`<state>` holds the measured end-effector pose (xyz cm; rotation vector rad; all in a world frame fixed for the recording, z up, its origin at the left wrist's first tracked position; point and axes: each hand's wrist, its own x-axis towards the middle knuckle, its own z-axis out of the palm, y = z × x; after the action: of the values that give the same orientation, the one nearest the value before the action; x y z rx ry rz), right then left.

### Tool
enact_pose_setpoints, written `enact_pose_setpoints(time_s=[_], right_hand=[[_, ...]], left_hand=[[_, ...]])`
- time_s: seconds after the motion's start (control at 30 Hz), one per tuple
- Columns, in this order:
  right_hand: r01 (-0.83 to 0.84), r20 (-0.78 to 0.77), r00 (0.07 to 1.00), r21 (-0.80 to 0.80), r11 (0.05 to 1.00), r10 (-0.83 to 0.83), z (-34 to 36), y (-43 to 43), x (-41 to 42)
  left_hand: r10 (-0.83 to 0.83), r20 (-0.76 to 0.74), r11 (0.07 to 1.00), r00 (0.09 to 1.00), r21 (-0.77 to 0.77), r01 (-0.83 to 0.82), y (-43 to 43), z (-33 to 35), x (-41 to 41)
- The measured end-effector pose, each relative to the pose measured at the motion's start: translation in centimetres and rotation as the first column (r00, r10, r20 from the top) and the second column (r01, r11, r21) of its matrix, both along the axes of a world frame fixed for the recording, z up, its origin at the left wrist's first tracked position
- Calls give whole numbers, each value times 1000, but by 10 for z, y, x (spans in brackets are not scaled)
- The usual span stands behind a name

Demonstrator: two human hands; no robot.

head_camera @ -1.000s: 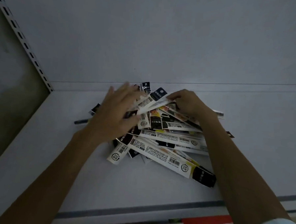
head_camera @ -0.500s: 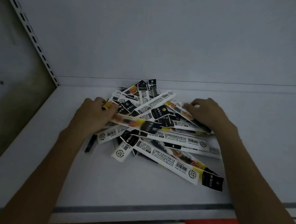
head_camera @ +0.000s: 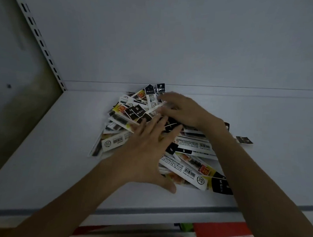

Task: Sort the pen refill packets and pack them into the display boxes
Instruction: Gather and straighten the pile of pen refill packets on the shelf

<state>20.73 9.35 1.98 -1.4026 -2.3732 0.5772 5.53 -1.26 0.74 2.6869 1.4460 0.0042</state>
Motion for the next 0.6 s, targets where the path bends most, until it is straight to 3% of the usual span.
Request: enact_pose_setpoints(time_s=[0.07,0.17,0.3,0.37,0.47,0.6], right_hand=[[-13,63,998,-38,999,15,-1,5,2],[158,190,970,-31,987,-150,9,0,16],[240,372,899,26,970,-232,23,-27,-3],[204,368,906,57,977,-210,26,-36,-10],[213,272,945,-93,973,-180,40,-41,5],[351,246,911,-37,936,-332,32,-16,31]], left_hand=[[96,30,993,995,61,-98,7,-6,-7],[226,85,958,970,164,-237,17,-10,-16],[216,52,944,975,245,-222,29,-14,-3],[156,84,952,984,253,-173,32,-15,3],[91,127,947,988,295,-125,35,-20,0],[-6,174,899,985,432,-71,33,-23,-3]])
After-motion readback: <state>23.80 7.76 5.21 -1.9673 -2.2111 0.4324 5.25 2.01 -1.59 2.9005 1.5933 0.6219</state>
